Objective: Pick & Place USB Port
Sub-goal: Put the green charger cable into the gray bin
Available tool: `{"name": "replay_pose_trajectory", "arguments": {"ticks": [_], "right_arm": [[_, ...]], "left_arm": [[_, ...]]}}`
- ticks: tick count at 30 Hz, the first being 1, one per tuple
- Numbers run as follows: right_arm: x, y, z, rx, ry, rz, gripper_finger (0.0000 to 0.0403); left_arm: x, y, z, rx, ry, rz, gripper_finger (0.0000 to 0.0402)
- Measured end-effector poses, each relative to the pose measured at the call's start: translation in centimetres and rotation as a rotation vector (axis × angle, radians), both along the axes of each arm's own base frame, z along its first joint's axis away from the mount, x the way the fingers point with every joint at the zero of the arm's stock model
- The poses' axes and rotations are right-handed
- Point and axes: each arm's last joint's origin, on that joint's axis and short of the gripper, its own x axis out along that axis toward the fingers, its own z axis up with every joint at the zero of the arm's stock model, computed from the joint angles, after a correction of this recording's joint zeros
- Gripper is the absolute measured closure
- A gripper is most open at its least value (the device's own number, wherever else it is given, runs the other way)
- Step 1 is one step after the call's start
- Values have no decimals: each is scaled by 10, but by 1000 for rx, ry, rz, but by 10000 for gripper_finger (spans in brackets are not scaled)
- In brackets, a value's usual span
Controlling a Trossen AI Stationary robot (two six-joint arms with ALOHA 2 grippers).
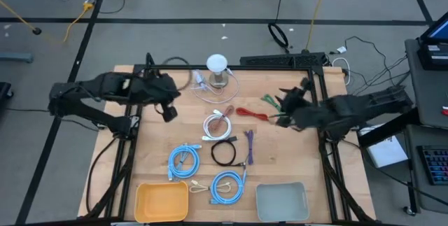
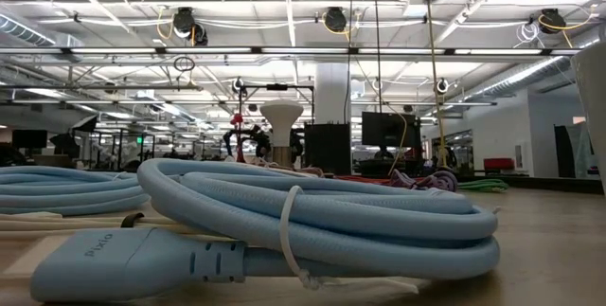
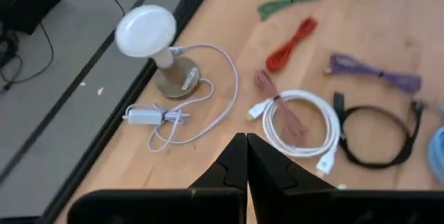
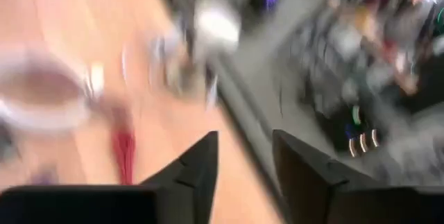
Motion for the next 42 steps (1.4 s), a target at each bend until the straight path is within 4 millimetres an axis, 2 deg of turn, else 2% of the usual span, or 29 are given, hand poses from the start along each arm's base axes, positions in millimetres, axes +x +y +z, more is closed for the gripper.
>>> {"name": "replay_pose_trajectory", "arguments": {"ticks": [2, 6, 9, 13, 17, 21, 26, 30, 37, 42], "right_arm": [[8, -5, -25, 96, 136, -78, 232], [16, -12, -76, 199, 259, -195, 192], [14, -18, -104, 206, 250, -270, 174], [7, -37, -130, 311, 166, -422, 171], [6, -54, -141, 365, 157, -428, 177], [6, -73, -140, 344, 183, -425, 186], [0, -97, -142, 346, 238, -466, 195], [3, -112, -146, 411, 248, -417, 197], [12, -119, -171, 469, 381, -387, 197], [18, -121, -184, 471, 399, -394, 197]], "left_arm": [[-11, 0, 1, -21, -43, 21, 386], [-26, -4, 0, -54, -95, 25, 373], [-31, -9, -4, -75, -140, 12, 366], [-29, -15, -13, -98, -174, -6, 365], [-20, -21, -22, -108, -175, -30, 364], [-10, -26, -30, -109, -171, -48, 364], [-1, -29, -35, -109, -167, -54, 364], [-1, -29, -35, -109, -166, -55, 364], [-2, -29, -35, -111, -167, -55, 364], [-3, -34, -35, -128, -169, -65, 364]]}}
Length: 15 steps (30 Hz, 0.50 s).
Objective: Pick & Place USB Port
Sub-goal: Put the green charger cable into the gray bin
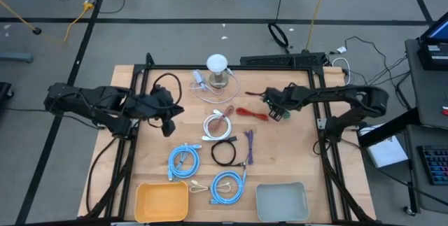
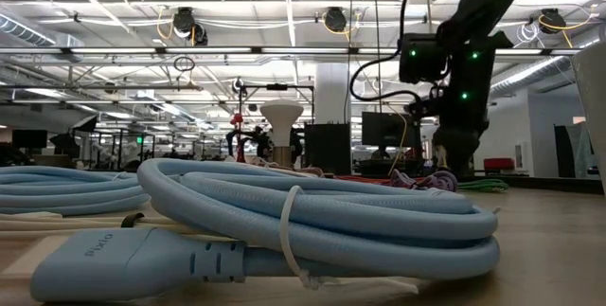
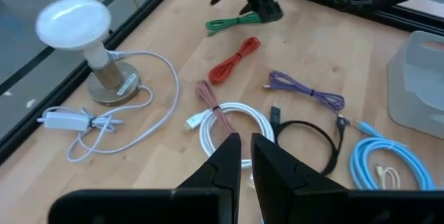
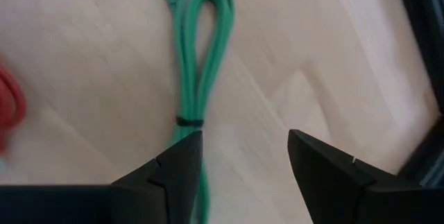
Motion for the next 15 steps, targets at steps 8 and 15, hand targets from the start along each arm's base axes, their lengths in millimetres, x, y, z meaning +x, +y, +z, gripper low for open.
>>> {"name": "replay_pose_trajectory", "arguments": {"ticks": [8, 15], "right_arm": [[5, 1, -20, 69, -98, -20, 197], [-5, 5, -35, 69, -111, -18, 198]], "left_arm": [[-2, -9, 0, -30, -10, -16, 364], [-3, -15, 0, -34, -20, -16, 364]]}}
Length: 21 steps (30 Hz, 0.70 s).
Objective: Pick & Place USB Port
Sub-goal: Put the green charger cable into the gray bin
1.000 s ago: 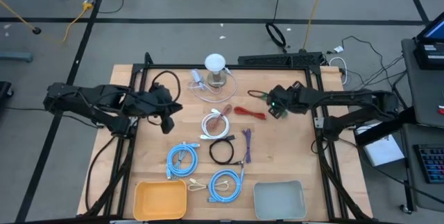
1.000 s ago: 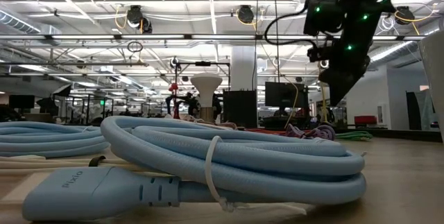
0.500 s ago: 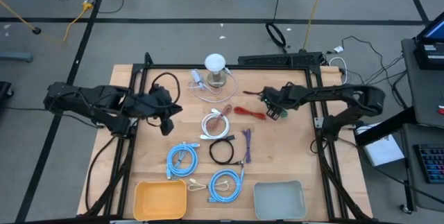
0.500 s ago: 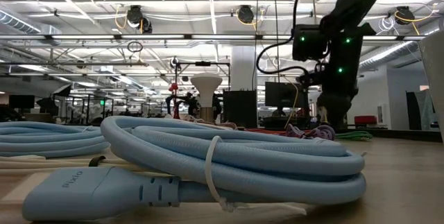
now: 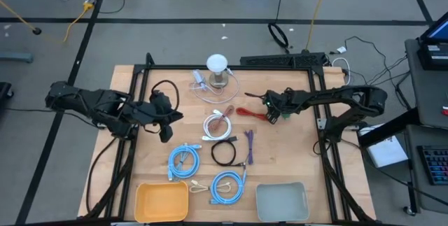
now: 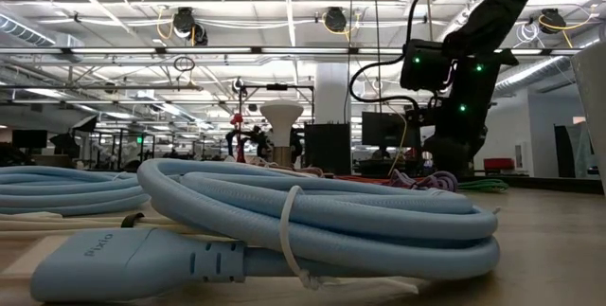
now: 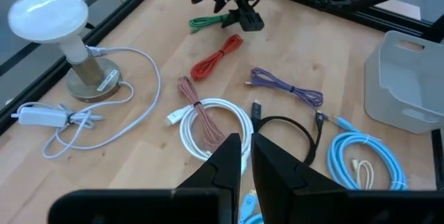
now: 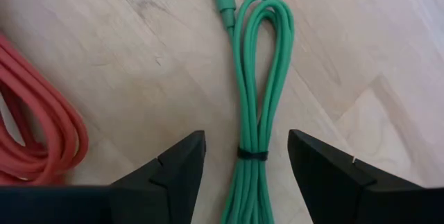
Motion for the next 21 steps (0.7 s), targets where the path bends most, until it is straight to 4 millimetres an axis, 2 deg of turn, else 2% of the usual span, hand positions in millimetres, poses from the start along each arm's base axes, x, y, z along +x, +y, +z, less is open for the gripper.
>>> {"name": "replay_pose_trajectory", "arguments": {"ticks": [5, 11, 17, 21], "right_arm": [[-13, 5, -14, 15, 6, -41, 219], [-25, 11, -27, 63, 3, -57, 287], [-24, 16, -27, 82, -19, -63, 381], [-17, 21, -16, 88, -53, -42, 385]], "left_arm": [[0, -1, 0, 2, -6, 11, 364], [0, -1, 0, -11, -12, 20, 364], [0, -1, 0, -8, -12, 18, 364], [0, -1, 0, -5, -12, 16, 364]]}}
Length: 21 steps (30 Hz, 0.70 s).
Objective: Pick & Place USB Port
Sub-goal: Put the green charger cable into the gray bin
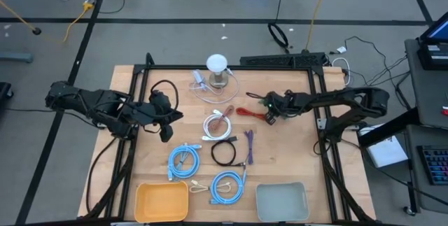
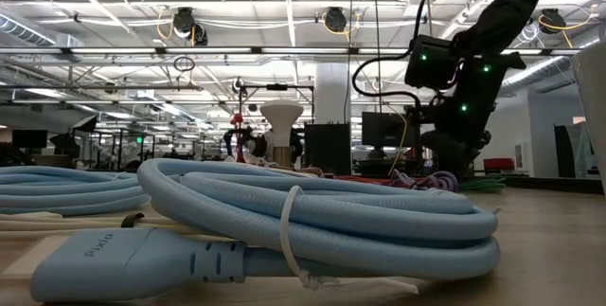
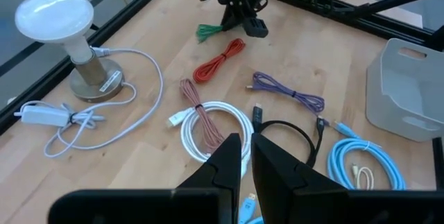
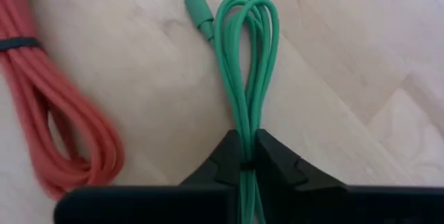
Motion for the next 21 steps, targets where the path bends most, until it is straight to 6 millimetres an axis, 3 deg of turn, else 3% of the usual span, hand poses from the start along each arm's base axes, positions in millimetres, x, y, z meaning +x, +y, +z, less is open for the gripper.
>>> {"name": "replay_pose_trajectory", "arguments": {"ticks": [6, 9, 15, 17, 21], "right_arm": [[7, 19, 52, 74, -7, 110, 397], [14, 32, 99, 31, -120, 166, 399], [3, 77, 171, 66, -185, 313, 401], [-2, 94, 182, 138, -175, 377, 401], [2, 142, 187, 282, -199, 519, 402]], "left_arm": [[0, 0, 0, 18, 4, -1, 364], [0, 1, 0, 33, 5, 3, 364], [0, 2, 0, 77, 6, 19, 364], [0, 4, 0, 89, 10, 22, 364], [1, 10, 0, 108, 19, 38, 364]]}}
